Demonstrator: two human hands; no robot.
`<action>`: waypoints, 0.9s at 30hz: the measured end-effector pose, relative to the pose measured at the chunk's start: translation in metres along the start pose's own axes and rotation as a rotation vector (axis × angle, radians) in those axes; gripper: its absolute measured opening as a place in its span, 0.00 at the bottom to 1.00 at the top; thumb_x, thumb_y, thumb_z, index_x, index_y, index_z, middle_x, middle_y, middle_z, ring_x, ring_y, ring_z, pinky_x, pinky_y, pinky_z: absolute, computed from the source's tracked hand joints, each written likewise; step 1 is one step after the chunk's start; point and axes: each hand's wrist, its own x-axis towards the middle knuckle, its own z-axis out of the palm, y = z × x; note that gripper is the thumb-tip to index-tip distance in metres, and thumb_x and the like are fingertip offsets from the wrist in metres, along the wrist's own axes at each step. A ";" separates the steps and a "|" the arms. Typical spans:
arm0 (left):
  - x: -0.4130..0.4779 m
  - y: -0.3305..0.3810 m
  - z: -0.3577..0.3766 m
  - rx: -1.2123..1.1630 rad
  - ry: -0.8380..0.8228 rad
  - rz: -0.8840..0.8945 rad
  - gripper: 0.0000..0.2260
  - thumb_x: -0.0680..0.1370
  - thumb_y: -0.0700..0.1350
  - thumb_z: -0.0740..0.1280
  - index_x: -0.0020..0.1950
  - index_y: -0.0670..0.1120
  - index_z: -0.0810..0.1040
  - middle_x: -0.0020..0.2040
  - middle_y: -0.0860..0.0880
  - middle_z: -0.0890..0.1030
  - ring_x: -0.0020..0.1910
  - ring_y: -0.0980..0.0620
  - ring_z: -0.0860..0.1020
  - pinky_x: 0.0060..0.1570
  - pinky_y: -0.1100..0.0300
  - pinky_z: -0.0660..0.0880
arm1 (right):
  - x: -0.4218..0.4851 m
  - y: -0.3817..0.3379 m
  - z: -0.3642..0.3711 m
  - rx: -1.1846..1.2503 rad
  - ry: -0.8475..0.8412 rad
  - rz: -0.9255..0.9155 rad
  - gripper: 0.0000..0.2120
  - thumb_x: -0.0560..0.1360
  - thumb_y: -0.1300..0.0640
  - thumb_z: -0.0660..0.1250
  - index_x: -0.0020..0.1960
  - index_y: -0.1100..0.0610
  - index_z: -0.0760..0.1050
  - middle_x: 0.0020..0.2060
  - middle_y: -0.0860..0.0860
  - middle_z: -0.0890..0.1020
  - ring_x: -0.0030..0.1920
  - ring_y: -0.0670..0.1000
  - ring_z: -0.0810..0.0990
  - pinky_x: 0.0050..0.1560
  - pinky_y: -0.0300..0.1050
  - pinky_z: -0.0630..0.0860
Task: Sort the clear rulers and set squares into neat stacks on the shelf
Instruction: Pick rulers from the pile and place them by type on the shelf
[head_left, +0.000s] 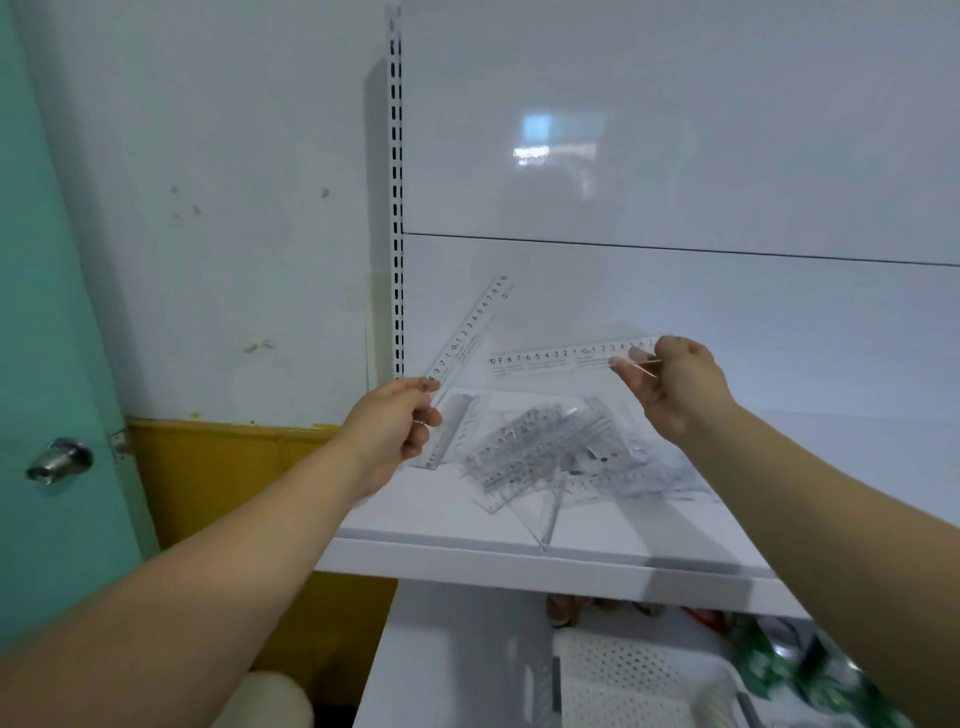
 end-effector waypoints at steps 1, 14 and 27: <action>-0.002 0.001 -0.001 0.018 -0.012 0.008 0.12 0.78 0.35 0.57 0.55 0.46 0.76 0.36 0.46 0.77 0.26 0.53 0.67 0.29 0.61 0.62 | -0.004 -0.001 -0.001 -0.005 0.021 -0.022 0.10 0.78 0.67 0.59 0.59 0.60 0.66 0.46 0.58 0.75 0.43 0.57 0.82 0.43 0.48 0.83; -0.040 -0.004 0.073 0.044 -0.135 0.027 0.15 0.75 0.28 0.53 0.55 0.43 0.70 0.48 0.42 0.77 0.34 0.48 0.77 0.31 0.60 0.73 | -0.061 -0.032 -0.073 -0.324 0.191 -0.221 0.17 0.73 0.72 0.65 0.59 0.60 0.73 0.44 0.56 0.78 0.38 0.52 0.82 0.46 0.41 0.80; -0.115 -0.004 0.303 0.252 -0.273 0.152 0.08 0.79 0.39 0.59 0.52 0.47 0.76 0.38 0.46 0.78 0.30 0.52 0.70 0.30 0.61 0.65 | -0.103 -0.195 -0.290 -0.613 0.490 -0.278 0.12 0.76 0.66 0.64 0.59 0.60 0.71 0.43 0.54 0.77 0.36 0.50 0.79 0.46 0.45 0.79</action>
